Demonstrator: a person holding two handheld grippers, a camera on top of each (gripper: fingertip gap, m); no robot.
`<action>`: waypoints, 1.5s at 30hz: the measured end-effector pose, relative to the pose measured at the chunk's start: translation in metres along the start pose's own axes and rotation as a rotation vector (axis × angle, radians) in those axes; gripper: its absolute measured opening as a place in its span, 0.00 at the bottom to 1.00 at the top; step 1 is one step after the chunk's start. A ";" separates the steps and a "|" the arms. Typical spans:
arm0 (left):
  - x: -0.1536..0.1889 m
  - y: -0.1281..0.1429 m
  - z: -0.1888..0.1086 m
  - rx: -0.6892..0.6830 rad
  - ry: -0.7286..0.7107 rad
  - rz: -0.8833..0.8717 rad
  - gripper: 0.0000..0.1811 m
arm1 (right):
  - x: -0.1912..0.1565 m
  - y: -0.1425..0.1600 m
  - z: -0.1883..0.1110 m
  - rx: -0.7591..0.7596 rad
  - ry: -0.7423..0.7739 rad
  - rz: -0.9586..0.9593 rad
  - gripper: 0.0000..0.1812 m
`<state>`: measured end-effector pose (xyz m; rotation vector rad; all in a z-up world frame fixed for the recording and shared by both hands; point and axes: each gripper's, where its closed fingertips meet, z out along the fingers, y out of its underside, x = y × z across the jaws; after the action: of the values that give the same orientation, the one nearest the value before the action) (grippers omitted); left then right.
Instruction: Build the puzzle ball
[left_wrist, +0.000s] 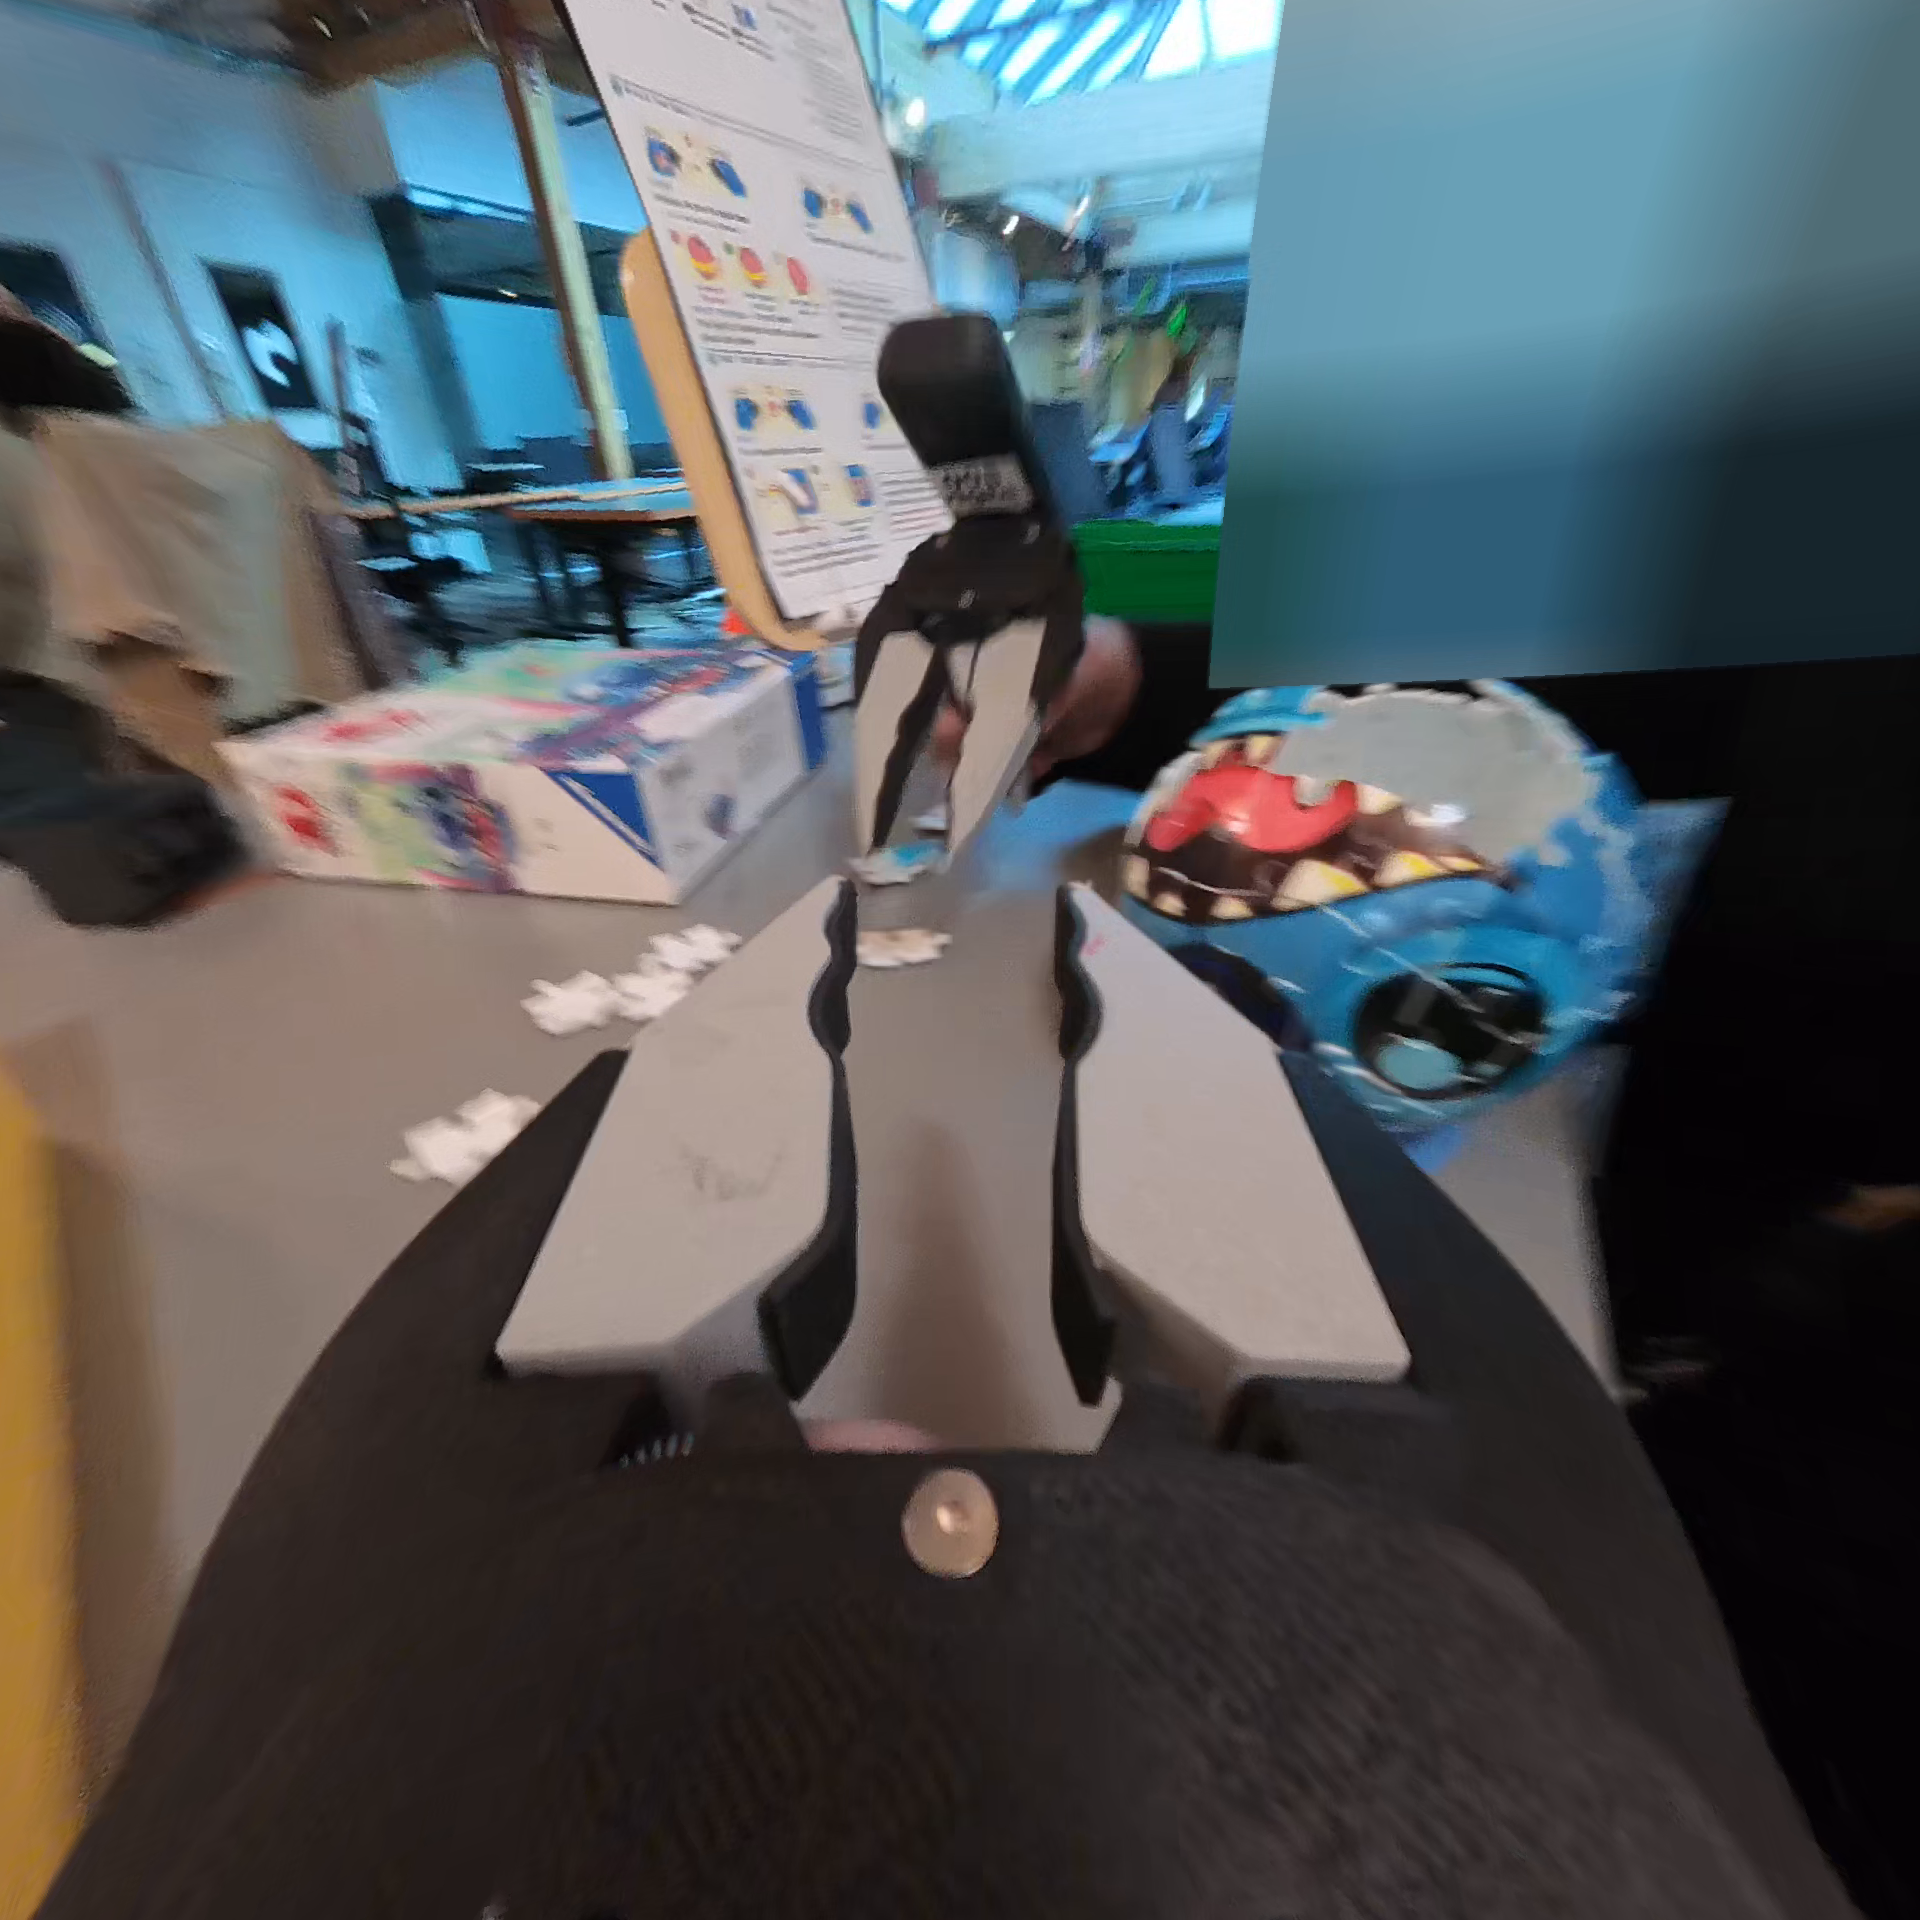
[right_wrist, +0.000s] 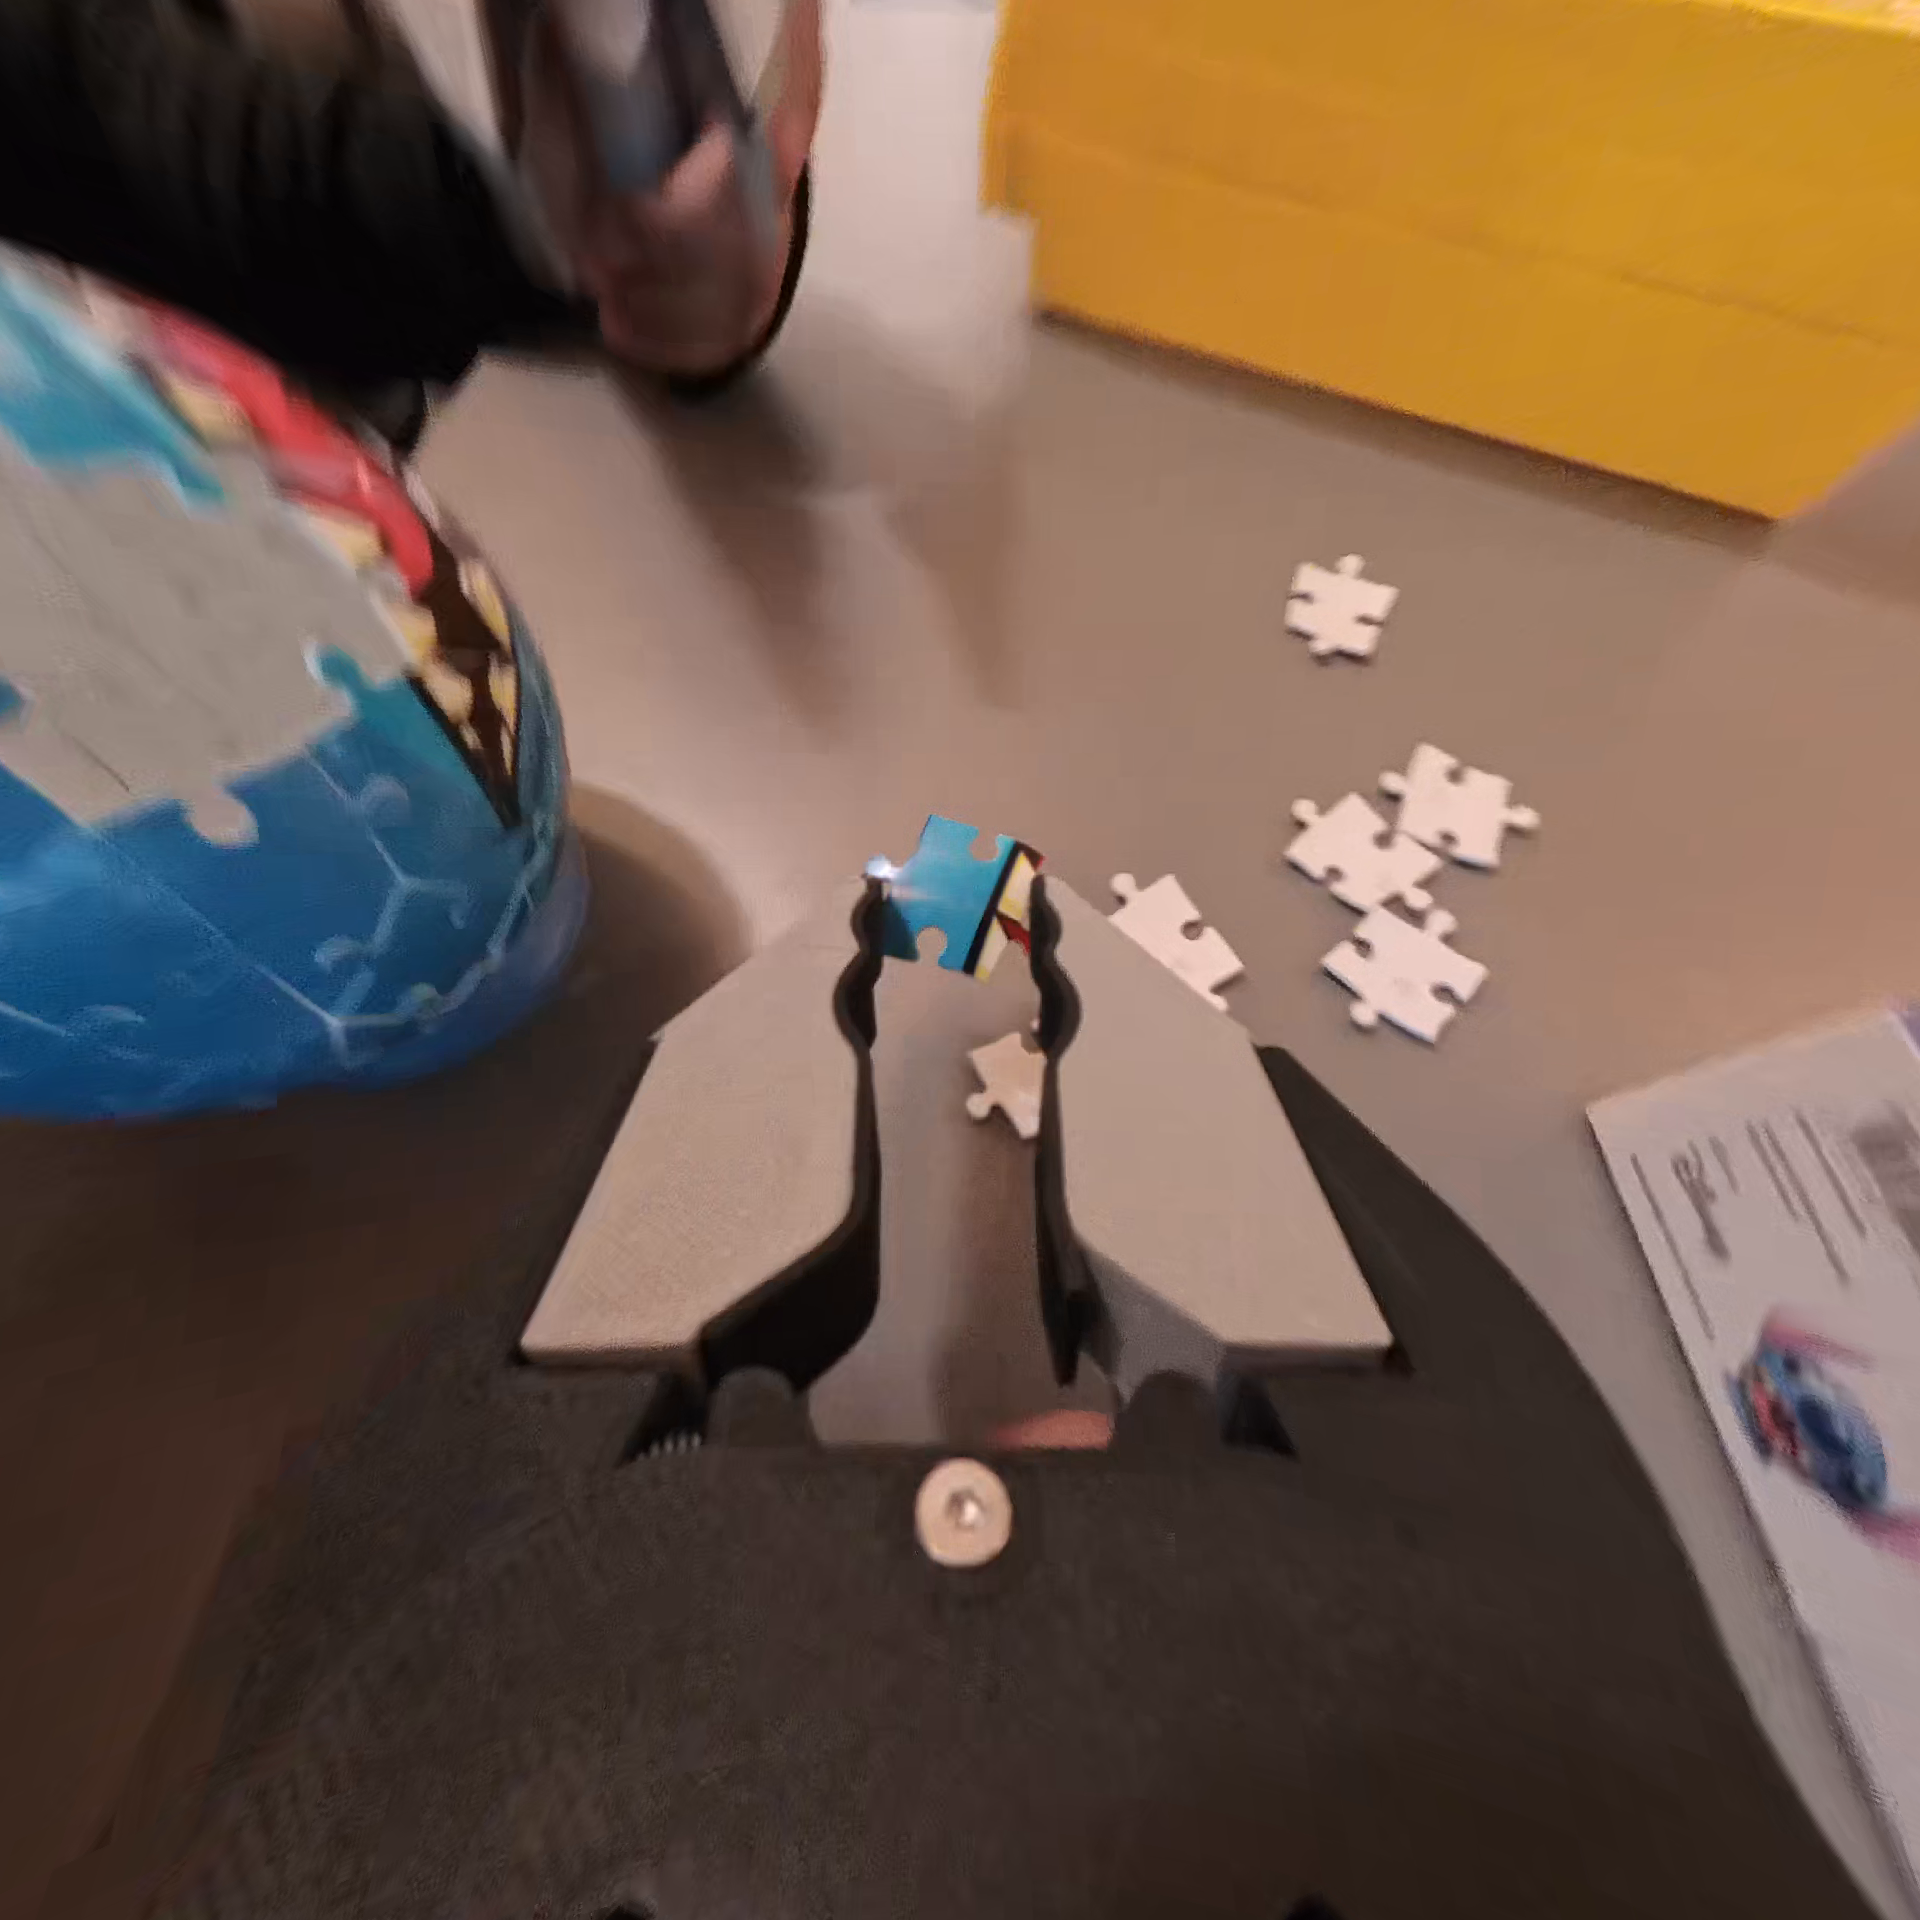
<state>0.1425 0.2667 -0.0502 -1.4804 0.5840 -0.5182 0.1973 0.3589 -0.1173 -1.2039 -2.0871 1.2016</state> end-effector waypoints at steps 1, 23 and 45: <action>-0.002 -0.005 0.005 -0.025 -0.011 0.055 0.20 | 0.003 -0.010 -0.010 0.049 -0.002 0.083 0.14; 0.067 -0.071 0.116 -0.362 0.160 0.339 0.00 | -0.072 -0.106 -0.112 0.660 -0.379 0.746 0.10; 0.074 -0.080 0.080 -0.372 0.156 -0.141 0.00 | -0.106 -0.112 -0.072 0.390 0.205 0.142 0.00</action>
<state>0.2534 0.2774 0.0262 -1.8543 0.7304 -0.6643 0.2520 0.2747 0.0206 -1.2410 -1.5519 1.4031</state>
